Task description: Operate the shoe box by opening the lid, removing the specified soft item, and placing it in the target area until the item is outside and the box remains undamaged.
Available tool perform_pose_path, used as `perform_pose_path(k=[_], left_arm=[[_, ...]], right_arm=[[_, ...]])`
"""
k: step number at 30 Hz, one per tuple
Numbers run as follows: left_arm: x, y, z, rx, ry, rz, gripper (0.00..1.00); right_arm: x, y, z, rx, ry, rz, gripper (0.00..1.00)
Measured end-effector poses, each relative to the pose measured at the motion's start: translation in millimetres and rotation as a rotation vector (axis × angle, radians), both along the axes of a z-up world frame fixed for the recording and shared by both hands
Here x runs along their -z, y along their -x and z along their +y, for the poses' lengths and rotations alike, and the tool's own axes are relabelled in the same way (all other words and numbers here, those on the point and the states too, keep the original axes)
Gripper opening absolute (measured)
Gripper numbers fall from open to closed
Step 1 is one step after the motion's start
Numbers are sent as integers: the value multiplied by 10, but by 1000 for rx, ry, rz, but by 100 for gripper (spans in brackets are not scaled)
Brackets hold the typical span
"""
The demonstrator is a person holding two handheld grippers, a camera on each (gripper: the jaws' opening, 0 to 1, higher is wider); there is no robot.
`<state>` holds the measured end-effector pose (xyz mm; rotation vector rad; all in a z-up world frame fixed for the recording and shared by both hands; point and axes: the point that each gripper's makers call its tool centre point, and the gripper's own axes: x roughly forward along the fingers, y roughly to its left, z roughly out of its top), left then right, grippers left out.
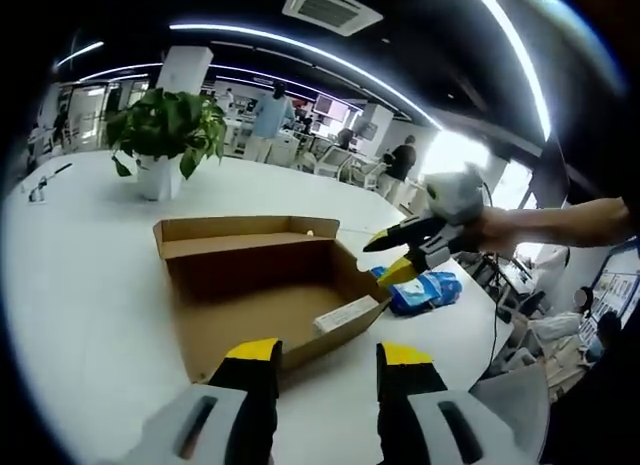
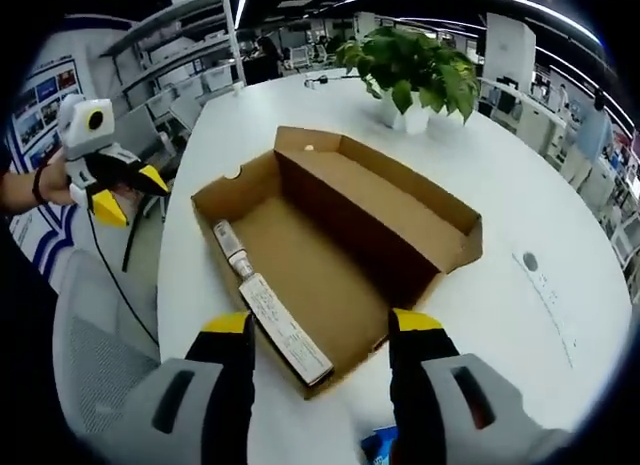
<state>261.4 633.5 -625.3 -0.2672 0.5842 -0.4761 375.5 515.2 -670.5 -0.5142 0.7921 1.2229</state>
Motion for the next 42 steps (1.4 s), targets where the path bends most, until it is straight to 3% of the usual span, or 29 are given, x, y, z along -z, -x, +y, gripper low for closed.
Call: perform_pose_path(k=[3, 14, 27, 38, 42], left_arm=[[2, 2, 16, 1, -7, -3, 39], [-13, -59, 93, -11, -6, -7, 42], [23, -149, 248, -19, -47, -11, 46], [114, -160, 264, -29, -45, 6, 46], [169, -153, 263, -15, -75, 13, 46]], right_arm=[[74, 23, 18, -73, 57, -19, 55], [153, -109, 73, -160, 110, -7, 57], [429, -136, 27, -309, 225, -6, 56], [610, -77, 190, -406, 245, 47, 51], [609, -87, 180, -436, 250, 31, 53]])
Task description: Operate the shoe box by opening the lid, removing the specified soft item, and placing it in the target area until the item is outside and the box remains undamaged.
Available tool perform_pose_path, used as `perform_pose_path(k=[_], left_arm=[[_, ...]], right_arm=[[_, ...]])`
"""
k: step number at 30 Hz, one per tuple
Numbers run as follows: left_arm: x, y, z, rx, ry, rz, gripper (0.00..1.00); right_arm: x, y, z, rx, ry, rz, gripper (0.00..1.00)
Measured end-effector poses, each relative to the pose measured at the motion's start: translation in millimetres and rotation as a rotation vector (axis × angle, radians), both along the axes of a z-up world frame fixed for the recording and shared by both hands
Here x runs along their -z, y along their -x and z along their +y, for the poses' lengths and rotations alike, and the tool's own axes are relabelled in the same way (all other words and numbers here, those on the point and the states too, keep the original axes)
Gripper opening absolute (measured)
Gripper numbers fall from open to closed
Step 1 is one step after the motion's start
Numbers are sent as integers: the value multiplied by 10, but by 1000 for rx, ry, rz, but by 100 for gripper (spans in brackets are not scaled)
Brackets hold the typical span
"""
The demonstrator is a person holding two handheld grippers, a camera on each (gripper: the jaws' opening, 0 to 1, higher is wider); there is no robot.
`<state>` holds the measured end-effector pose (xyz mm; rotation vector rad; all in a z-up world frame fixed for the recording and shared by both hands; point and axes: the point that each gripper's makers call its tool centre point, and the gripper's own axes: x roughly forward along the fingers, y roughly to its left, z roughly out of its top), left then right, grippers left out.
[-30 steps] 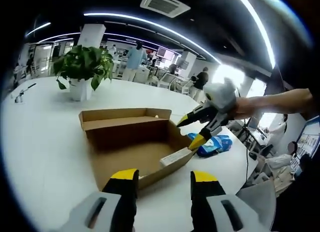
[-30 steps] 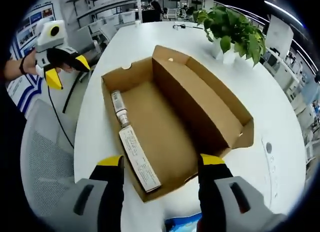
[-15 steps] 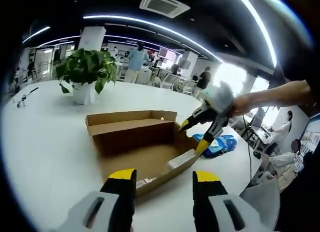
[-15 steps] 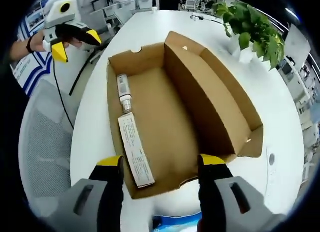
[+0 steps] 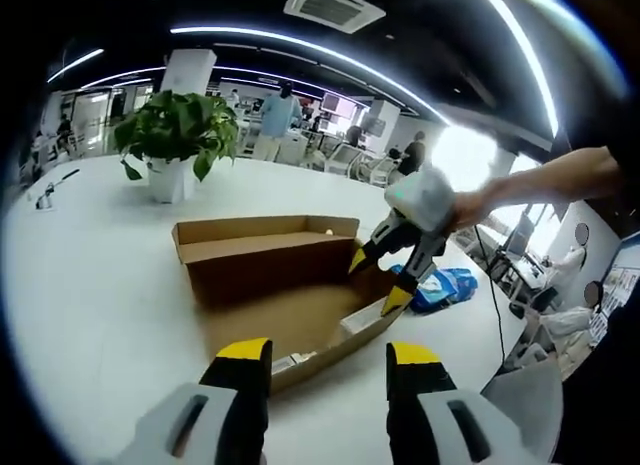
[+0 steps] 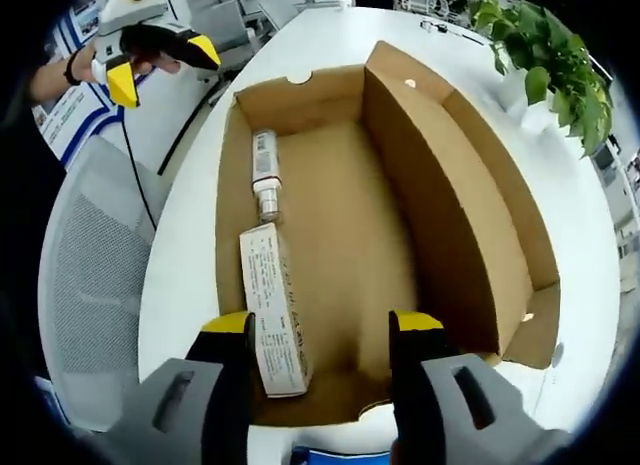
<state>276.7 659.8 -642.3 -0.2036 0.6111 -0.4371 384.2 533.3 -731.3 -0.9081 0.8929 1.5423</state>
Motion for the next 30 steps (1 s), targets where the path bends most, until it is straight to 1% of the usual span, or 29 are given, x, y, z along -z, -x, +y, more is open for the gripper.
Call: perform_pose_path(k=[1, 6, 8, 9, 10, 11, 15, 16, 17, 18, 21, 24, 29, 30], left_arm=[[9, 0, 3, -1, 3, 1, 46], [46, 17, 5, -7, 16, 7, 46], [59, 25, -13, 0, 16, 10, 46], [62, 25, -19, 3, 15, 11, 46], [62, 23, -22, 5, 15, 11, 46], [59, 19, -24, 5, 16, 11, 46], [22, -3, -50, 7, 24, 6, 46], [19, -14, -60, 9, 25, 5, 46], [19, -23, -69, 11, 26, 6, 46], [19, -30, -81, 14, 26, 7, 46], [-3, -45, -109, 22, 24, 1, 46], [-22, -57, -128, 23, 28, -3, 46], [-15, -27, -106, 18, 29, -2, 46], [-10, -20, -100, 16, 30, -1, 46]], right_arm=[[-1, -30, -13, 1, 0, -10, 55], [-9, -91, -98, 11, 11, -21, 56], [-23, -76, -111, -14, 9, -28, 55], [-29, -66, -103, -15, 7, -25, 55], [-34, -31, -77, -16, -3, -1, 57], [-39, -9, -57, -18, -9, 9, 56], [-15, 29, 31, -30, -11, 16, 54], [29, 24, 42, -32, 4, 7, 54], [35, 52, 42, -45, 14, 18, 55], [19, 52, 78, -42, 6, 18, 56], [9, 29, 103, -44, 8, -6, 59], [2, -42, 95, -28, 12, -38, 64], [-28, -70, 56, -34, 21, -60, 61], [-40, -73, 60, -37, 22, -68, 58]])
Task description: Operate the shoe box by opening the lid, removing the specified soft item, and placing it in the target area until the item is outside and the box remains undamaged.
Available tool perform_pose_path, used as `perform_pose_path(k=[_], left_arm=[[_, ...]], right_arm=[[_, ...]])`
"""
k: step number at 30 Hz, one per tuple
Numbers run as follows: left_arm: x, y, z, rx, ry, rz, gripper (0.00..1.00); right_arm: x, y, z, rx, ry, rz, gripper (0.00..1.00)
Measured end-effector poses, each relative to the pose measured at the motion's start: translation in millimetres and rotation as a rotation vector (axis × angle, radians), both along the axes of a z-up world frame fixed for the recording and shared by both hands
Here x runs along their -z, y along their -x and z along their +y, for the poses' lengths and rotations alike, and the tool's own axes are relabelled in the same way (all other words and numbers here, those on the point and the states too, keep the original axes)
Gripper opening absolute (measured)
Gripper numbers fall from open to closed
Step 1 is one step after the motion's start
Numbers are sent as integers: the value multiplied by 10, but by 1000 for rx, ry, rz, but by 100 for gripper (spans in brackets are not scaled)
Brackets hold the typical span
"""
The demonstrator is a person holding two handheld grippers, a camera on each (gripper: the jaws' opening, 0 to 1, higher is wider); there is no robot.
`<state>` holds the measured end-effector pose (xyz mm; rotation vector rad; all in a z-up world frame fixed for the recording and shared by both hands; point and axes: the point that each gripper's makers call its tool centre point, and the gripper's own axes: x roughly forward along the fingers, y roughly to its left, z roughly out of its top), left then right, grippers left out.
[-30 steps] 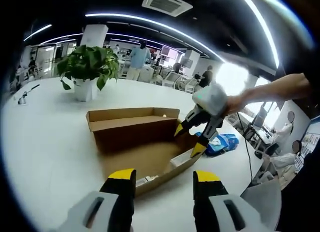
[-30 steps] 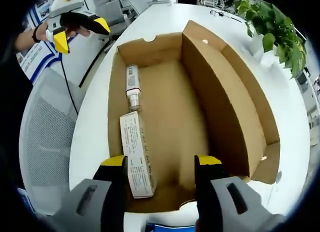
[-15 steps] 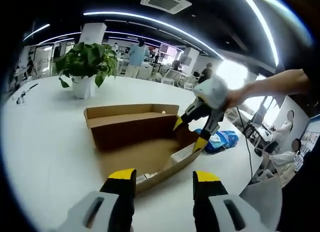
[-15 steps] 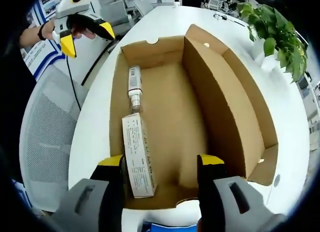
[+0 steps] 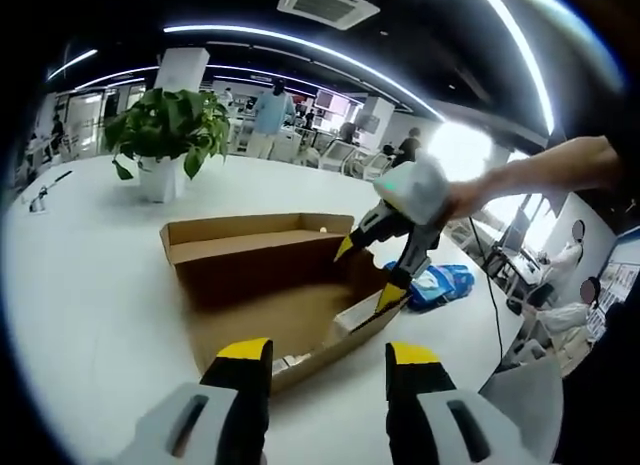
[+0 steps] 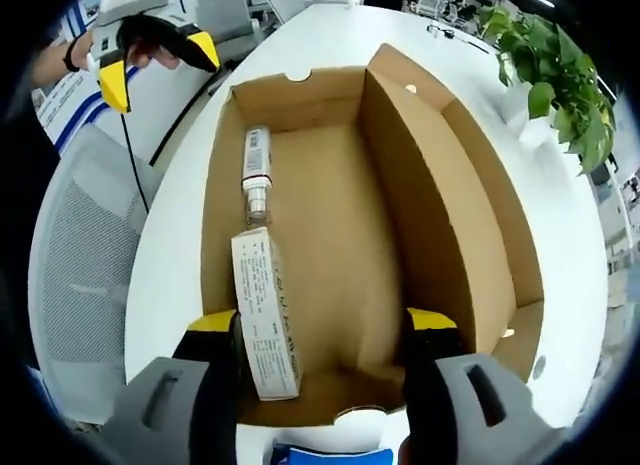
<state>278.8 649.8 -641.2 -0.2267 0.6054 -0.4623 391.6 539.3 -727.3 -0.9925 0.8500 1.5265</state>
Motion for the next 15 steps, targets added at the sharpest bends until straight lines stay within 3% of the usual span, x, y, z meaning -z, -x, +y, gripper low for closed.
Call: perform_pose_path(k=[1, 4, 5, 8, 15], left_arm=[[10, 10, 7, -1, 2, 2, 46], [29, 22, 3, -1, 5, 8, 46], [32, 25, -6, 2, 5, 8, 46], [12, 21, -20, 9, 3, 5, 46], [-49, 9, 26, 4, -1, -5, 46]], right_arm=[[-38, 20, 53, -8, -20, -5, 54], [-49, 185, 172, -18, -43, 49, 60], [-12, 170, 165, -58, -22, 12, 56], [86, 203, 129, -98, 24, -12, 51], [239, 187, 99, -89, 87, -22, 48]])
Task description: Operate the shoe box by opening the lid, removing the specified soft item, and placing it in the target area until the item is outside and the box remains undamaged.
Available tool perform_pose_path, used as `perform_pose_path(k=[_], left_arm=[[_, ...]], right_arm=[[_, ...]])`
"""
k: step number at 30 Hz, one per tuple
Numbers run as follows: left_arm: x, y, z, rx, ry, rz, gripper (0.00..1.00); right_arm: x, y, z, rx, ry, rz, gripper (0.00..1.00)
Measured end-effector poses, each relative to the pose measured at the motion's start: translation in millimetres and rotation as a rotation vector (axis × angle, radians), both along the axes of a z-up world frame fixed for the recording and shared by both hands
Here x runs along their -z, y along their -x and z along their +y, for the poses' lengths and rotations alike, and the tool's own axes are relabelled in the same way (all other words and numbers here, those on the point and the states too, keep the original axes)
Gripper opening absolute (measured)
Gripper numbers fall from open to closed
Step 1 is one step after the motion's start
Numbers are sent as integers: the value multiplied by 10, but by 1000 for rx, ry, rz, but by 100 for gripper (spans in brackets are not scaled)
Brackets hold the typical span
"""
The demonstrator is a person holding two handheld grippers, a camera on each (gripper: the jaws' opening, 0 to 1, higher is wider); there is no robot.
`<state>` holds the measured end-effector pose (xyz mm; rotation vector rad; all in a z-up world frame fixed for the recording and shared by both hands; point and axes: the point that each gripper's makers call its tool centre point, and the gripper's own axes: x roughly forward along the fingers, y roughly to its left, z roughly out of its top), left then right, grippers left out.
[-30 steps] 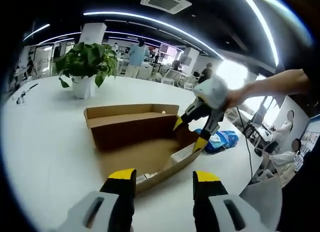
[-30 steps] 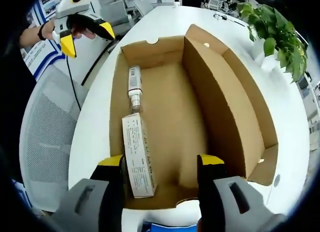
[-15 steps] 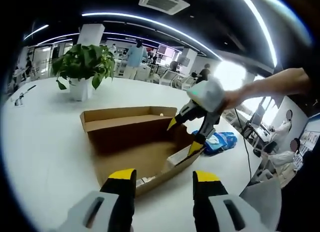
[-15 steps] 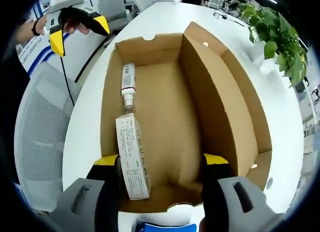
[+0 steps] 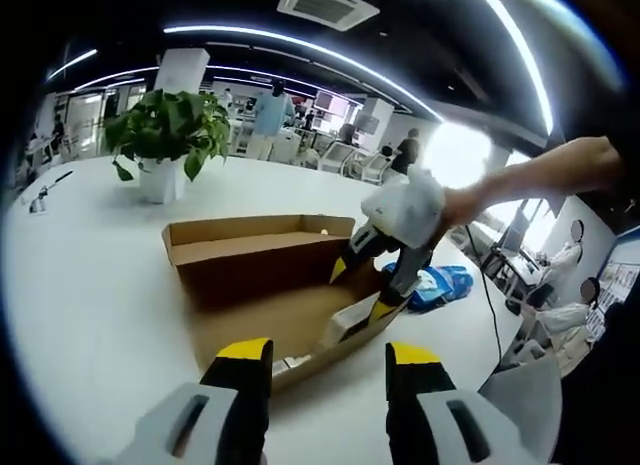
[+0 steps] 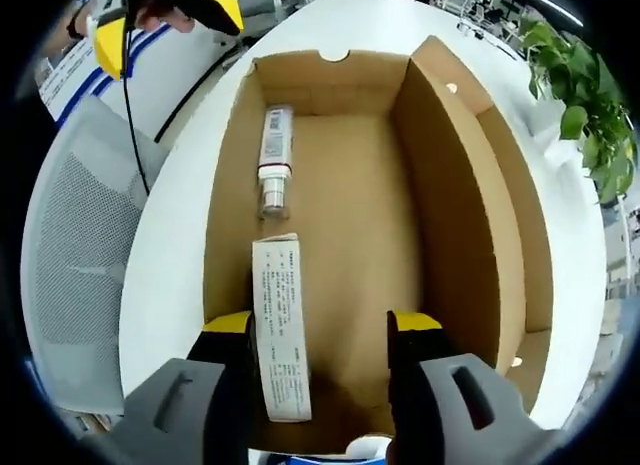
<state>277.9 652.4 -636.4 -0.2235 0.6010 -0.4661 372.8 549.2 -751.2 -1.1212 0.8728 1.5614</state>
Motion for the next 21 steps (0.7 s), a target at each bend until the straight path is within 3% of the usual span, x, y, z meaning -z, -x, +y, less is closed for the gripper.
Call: perform_pose_path(k=[12, 13, 15, 16, 21], left_arm=[[-86, 43, 108, -13, -9, -7, 46], [-92, 42, 119, -14, -10, -8, 46], [-115, 48, 140, -17, -14, -11, 46], [-122, 52, 153, -19, -14, -11, 46], [-124, 66, 202, -17, -21, -11, 46]], right_arm=[[218, 56, -46, -59, 89, -46, 36], [226, 79, -58, -62, 97, -42, 32], [216, 230, -149, -42, 148, 48, 19], [221, 178, -103, -38, 124, 18, 19], [189, 192, -95, 22, 126, 24, 19]])
